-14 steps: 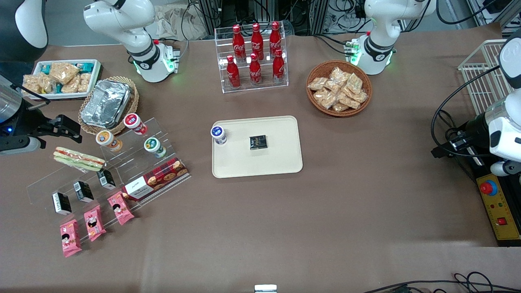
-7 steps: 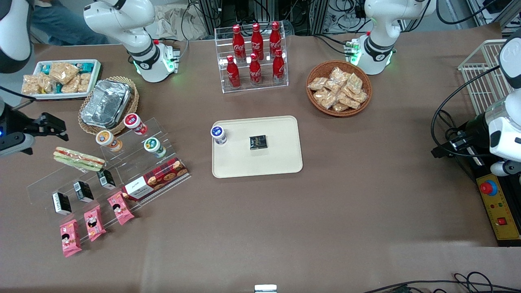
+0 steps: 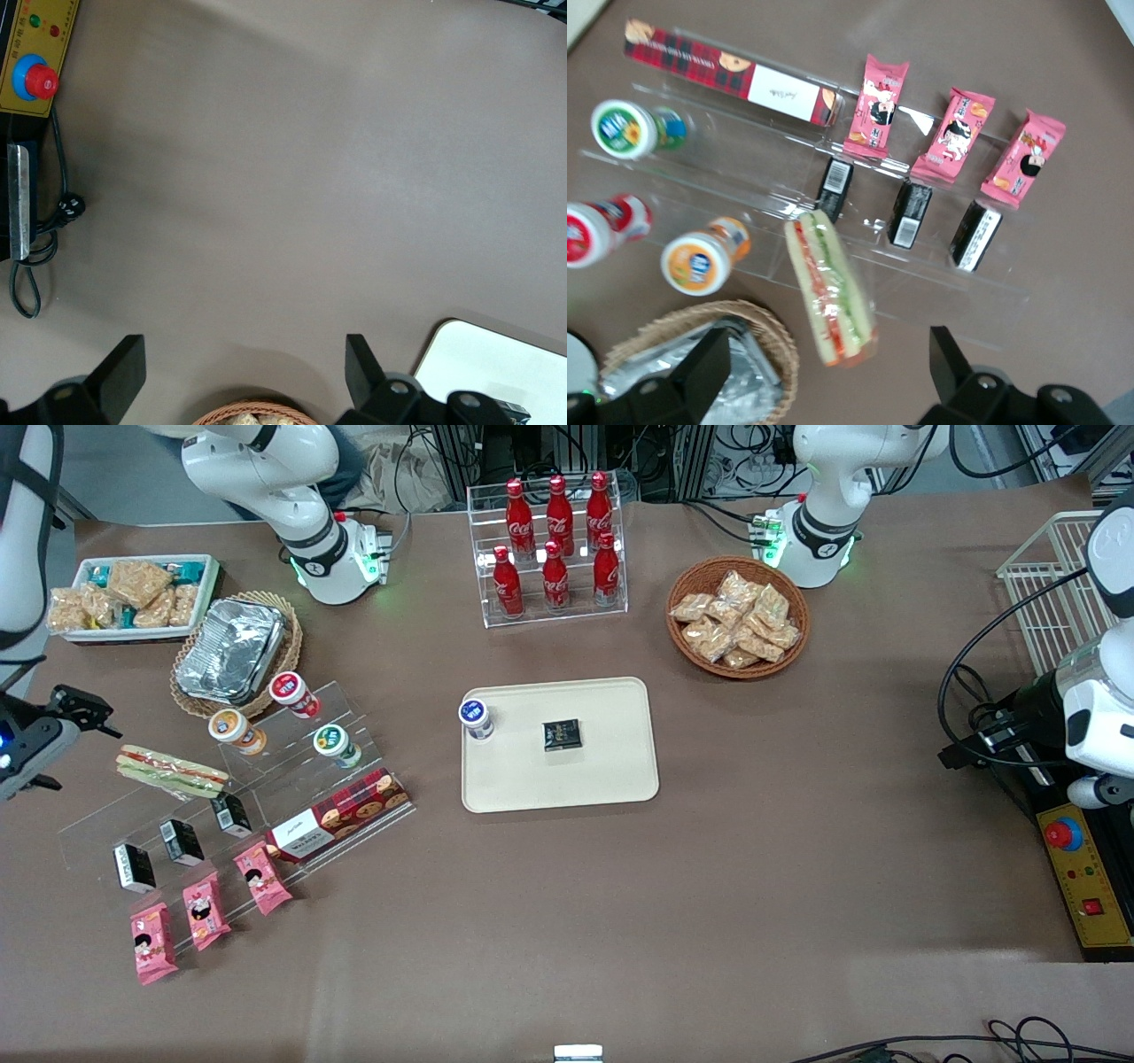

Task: Place sandwich on tray
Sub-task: 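Lower the open right gripper around the plastic-wrapped sandwich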

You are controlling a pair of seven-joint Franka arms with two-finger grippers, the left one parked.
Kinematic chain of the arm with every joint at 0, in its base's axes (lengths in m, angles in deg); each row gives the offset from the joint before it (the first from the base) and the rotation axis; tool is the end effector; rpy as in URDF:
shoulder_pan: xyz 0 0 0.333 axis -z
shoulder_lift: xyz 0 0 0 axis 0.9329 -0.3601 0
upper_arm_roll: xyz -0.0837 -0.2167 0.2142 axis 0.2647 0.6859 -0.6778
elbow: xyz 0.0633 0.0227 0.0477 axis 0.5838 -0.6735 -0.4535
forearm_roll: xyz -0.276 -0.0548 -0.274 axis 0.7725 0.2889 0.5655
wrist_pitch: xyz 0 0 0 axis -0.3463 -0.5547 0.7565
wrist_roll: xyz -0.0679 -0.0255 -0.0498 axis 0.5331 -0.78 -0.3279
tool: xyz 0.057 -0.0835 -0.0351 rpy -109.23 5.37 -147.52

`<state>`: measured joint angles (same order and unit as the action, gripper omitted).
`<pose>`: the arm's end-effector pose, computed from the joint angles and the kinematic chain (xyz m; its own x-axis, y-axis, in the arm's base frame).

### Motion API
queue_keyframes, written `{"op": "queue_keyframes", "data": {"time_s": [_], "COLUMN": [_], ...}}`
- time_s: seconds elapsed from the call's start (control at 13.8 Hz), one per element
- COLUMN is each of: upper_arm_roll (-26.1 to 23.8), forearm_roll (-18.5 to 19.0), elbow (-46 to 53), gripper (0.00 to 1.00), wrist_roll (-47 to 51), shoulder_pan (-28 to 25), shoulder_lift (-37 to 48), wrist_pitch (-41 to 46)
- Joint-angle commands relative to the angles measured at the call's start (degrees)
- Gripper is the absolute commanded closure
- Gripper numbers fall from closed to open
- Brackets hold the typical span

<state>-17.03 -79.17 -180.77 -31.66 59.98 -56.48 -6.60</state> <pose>0.5908 -0.1144 0.5319 0.6267 0.7733 -0.0963 0.7750 -0.6314 -0.0268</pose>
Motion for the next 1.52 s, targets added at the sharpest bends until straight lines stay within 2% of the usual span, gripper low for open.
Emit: {"op": "queue_keyframes", "data": {"time_s": [0.0,0.29,1.02,1.45], "upper_arm_roll": [2.2,4.7,4.6,4.6], "forearm_roll": [-0.8,-3.1,-3.0,-2.5], "elbow": [0.7,0.0,-10.9,-16.2], "gripper": [0.00,0.00,0.00,0.00], "wrist_roll": [-8.3,-11.2,-12.1,-13.0], "shoulder_pan": [0.1,0.1,-0.1,-0.1], "shoulder_lift": [-4.6,-9.3,-7.8,-6.6], "wrist_pitch": [-3.0,-4.6,-5.0,-10.7]}}
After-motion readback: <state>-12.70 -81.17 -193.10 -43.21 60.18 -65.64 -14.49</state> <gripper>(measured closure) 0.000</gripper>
